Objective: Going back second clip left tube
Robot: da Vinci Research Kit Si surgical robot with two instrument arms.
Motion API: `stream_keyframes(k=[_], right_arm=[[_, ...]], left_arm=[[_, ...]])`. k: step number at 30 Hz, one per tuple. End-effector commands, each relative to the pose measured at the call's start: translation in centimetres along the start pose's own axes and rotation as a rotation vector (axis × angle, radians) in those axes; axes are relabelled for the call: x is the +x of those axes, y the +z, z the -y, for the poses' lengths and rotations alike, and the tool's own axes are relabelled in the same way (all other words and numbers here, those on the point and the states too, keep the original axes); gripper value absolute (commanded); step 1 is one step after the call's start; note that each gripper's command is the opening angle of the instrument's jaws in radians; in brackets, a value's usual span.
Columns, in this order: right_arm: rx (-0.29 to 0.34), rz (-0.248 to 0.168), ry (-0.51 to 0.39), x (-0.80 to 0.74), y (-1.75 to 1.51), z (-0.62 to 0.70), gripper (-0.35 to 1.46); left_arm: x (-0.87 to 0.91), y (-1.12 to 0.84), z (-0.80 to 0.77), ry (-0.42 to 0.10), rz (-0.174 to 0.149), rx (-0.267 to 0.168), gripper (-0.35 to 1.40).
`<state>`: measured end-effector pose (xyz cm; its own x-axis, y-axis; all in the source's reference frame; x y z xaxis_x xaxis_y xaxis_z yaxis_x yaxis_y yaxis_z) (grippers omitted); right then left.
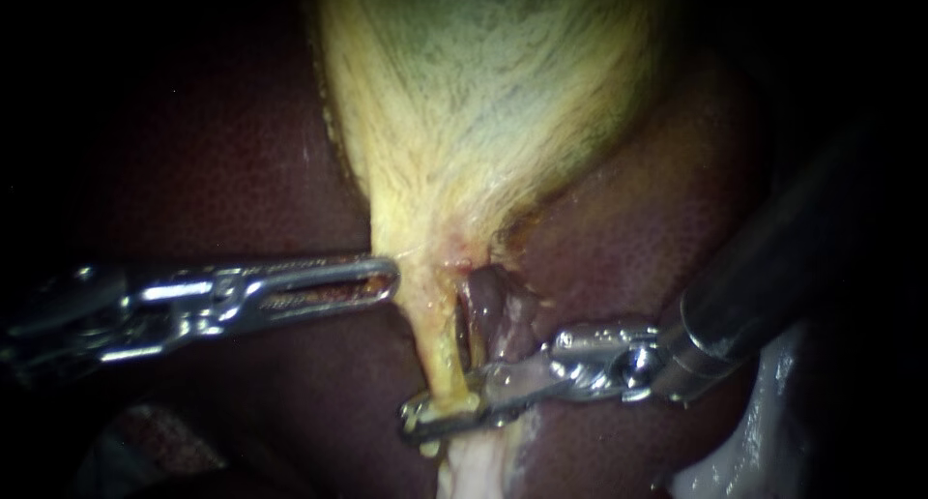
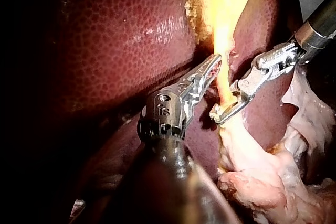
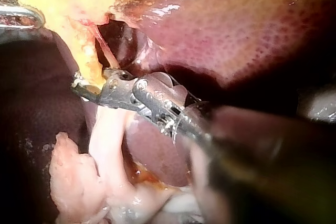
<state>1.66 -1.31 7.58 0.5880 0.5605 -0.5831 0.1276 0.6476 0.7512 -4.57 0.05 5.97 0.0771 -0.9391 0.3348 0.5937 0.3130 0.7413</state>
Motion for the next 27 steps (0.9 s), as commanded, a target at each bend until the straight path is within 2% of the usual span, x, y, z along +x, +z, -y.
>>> stream_keyframes(k=[1, 5, 8, 10, 17, 21, 27], right_arm=[[0.007, -0.023, -0.001, 0.0, 0.0, 0.01, -0.08], [0.022, -0.068, -0.004, 0.02, 0.03, 0.03, 0.44], [0.022, -0.07, -0.022, 0.03, 0.04, 0.05, 0.49], [0.022, -0.069, -0.07, 0.04, 0.05, 0.06, 0.52], [0.021, -0.067, -0.152, 0.05, 0.03, 0.07, 0.56], [-0.017, -0.081, -0.207, 0.08, -0.01, 0.07, 0.6], [-0.013, -0.084, -0.231, 0.13, -0.14, 0.11, 0.6]], left_arm=[[0.0, 0.0, 0.0, 0.0, 0.0, 0.0, -0.35], [0.0, 0.0, 0.0, 0.0, 0.0, 0.0, -0.35], [0.0, -0.01, 0.0, 0.0, 0.0, 0.0, -0.35], [0.0, -0.01, 0.0, 0.0, 0.0, 0.0, -0.35], [0.0, -0.01, 0.0, 0.0, 0.0, 0.0, -0.35], [0.0, -0.01, 0.0, 0.0, 0.0, 0.0, -0.35], [0.0, -0.01, 0.0, 0.0, -0.001, 0.001, -0.35]])
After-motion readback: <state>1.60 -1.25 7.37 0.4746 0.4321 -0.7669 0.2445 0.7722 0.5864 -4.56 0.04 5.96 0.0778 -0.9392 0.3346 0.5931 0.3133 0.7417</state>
